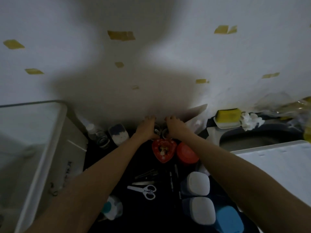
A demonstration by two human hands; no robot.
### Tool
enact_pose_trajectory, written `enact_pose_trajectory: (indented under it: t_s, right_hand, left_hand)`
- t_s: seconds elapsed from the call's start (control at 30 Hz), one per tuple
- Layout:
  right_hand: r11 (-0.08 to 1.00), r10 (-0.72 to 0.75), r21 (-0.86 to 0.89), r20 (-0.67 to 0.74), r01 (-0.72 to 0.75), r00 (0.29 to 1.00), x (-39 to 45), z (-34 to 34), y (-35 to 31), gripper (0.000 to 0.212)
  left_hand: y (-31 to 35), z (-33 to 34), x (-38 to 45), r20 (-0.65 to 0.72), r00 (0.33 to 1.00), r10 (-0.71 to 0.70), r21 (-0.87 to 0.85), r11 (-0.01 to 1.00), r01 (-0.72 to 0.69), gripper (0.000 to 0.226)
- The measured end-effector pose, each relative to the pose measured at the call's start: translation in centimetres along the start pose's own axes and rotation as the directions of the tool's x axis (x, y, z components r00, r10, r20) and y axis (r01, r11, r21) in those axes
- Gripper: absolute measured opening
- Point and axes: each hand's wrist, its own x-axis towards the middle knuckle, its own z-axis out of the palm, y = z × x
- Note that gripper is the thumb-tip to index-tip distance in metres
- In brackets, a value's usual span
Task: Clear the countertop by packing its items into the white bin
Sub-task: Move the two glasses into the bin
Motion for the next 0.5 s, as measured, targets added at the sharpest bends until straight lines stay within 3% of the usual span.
enact_pose_trajectory:
  t_s: [0.2, 0.4, 0.5]
  right_hand:
    - [0.999, -0.033, 0.014, 0.052, 0.032, 0.998, 2.4, 2.1, 0.3, 0.052]
    - [0.996, -0.063, -0.055, 0.057, 0.066, 0.996, 3.7, 3.5, 0.6, 0.064]
    - [0.998, -0.058, -0.005, 0.028, 0.058, 0.998, 3.6, 3.5, 0.5, 0.062]
  left_hand:
    - [-0.3, 2.9, 2.0, -0.031, 0.999, 0.008, -0.131, 0.991, -0.012, 0.066]
    - [-1.4, 4.2, 2.7, -0.067, 0.998, 0.006, -0.215, 0.976, -0.021, 0.08]
    - [-1.8, 4.1, 3.1, -0.057, 0.998, -0.002, -0.189, 0.982, -0.009, 0.078]
